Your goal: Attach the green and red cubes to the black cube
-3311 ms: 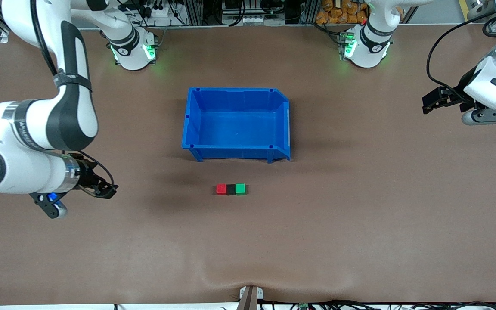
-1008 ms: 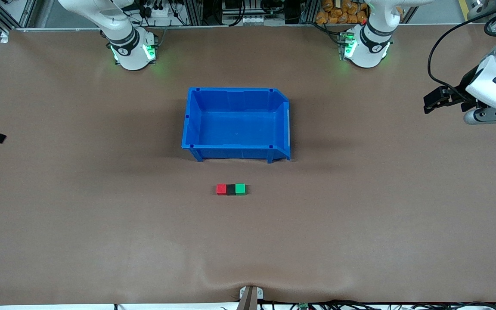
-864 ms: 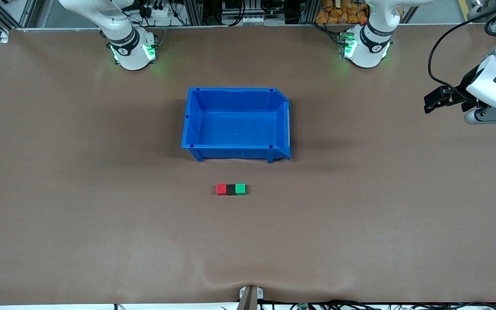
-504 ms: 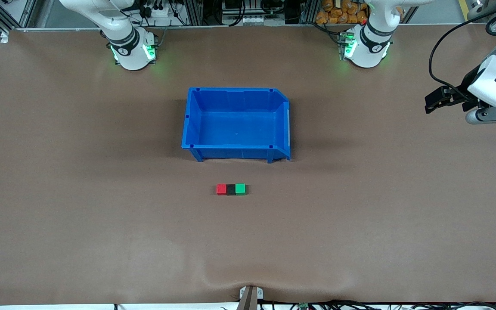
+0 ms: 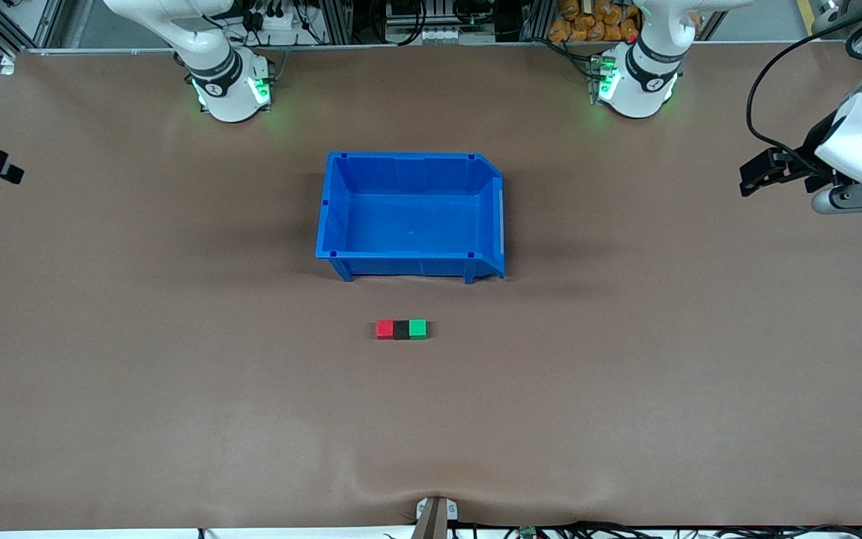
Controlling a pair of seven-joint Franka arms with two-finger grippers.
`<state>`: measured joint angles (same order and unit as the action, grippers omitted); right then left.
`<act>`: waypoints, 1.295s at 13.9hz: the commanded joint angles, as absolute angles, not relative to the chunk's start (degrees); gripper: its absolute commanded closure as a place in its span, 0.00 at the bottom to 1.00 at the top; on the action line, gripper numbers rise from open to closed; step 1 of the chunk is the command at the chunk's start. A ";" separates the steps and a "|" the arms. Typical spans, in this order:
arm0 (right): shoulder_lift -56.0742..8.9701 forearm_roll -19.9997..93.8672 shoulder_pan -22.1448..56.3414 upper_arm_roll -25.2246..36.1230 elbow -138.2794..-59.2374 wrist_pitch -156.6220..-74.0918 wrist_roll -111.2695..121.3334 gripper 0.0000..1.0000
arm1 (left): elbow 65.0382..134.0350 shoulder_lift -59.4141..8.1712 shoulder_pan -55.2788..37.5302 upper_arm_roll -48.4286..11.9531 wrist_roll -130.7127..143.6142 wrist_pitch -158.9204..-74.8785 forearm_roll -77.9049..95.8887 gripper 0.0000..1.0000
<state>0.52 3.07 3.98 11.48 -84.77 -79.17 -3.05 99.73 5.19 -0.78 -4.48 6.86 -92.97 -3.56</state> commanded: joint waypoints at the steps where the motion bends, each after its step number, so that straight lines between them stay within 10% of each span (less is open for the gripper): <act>1: 1.94 1.32 5.62 11.16 -85.87 -80.33 -2.64 0.00 | 100.72 7.38 0.69 -4.83 6.94 -93.08 -3.34 0.00; 18: 0.88 1.41 6.33 10.99 -80.77 -75.85 -2.73 0.00 | 96.16 7.21 0.35 -5.36 6.06 -92.99 -1.06 0.00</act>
<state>0.71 2.41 5.81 11.23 -81.17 -76.14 -2.90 97.87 7.34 0.05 -5.12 6.65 -93.05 -2.20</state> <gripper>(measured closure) 0.000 0.000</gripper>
